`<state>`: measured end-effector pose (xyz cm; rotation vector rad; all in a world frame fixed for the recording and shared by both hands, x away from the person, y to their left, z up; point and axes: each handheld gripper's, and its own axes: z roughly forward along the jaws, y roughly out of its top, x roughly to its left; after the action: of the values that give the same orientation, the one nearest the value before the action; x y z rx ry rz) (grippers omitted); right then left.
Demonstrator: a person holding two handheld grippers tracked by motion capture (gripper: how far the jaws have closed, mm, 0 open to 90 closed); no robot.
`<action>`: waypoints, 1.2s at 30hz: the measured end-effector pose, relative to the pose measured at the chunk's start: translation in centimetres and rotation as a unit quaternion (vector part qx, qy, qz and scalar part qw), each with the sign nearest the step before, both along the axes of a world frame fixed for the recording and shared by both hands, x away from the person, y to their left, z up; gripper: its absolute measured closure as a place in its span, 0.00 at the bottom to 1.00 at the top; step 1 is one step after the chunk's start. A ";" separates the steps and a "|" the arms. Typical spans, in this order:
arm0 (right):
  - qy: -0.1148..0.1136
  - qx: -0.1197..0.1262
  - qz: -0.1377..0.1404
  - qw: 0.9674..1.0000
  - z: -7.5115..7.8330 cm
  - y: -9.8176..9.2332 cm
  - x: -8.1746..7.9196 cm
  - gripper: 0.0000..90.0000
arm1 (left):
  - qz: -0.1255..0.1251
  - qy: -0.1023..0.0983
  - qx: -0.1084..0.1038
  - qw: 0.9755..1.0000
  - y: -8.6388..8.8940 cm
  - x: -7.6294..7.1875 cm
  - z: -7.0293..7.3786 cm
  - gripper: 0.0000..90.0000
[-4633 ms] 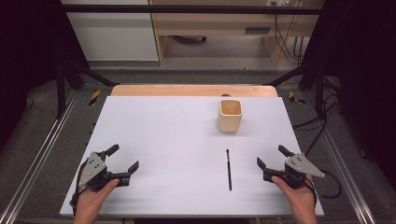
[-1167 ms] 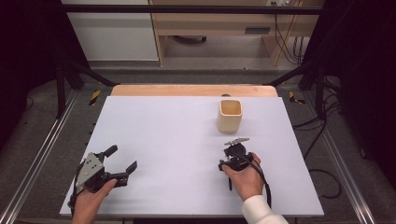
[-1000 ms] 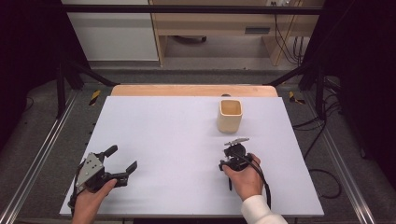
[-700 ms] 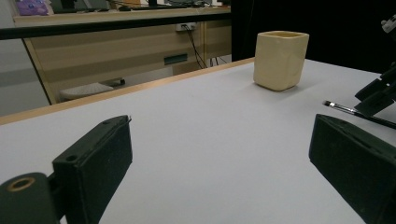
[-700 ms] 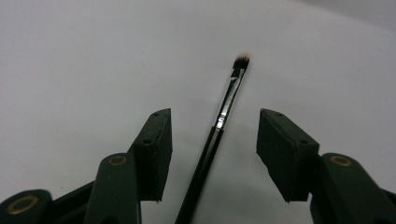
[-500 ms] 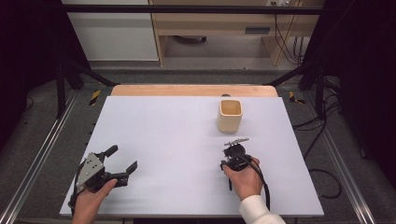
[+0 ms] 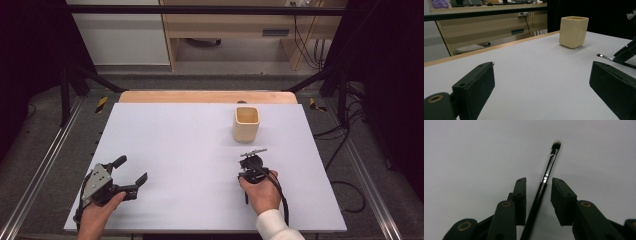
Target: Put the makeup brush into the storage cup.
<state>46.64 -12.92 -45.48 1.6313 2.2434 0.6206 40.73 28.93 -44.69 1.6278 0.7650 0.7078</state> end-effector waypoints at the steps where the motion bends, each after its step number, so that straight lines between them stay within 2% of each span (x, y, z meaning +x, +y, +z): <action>1: 0.001 0.000 -0.002 1.000 0.0 0.0 0.0 0.74 | 0.000 0.000 0.000 1.000 0.0 0.0 0.0 0.06; 12: 0.012 0.002 -0.007 1.000 -0.1 0.1 0.2 0.76 | -0.001 0.000 0.000 1.000 0.0 0.0 0.0 0.06; 36: 0.020 0.005 -0.011 1.000 -0.2 0.3 0.4 0.80 | -0.003 0.001 0.002 1.000 -0.1 0.0 0.0 0.07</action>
<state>47.00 -12.60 -45.64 1.6847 2.2512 0.6002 40.77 28.87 -44.69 1.6335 0.7610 0.7036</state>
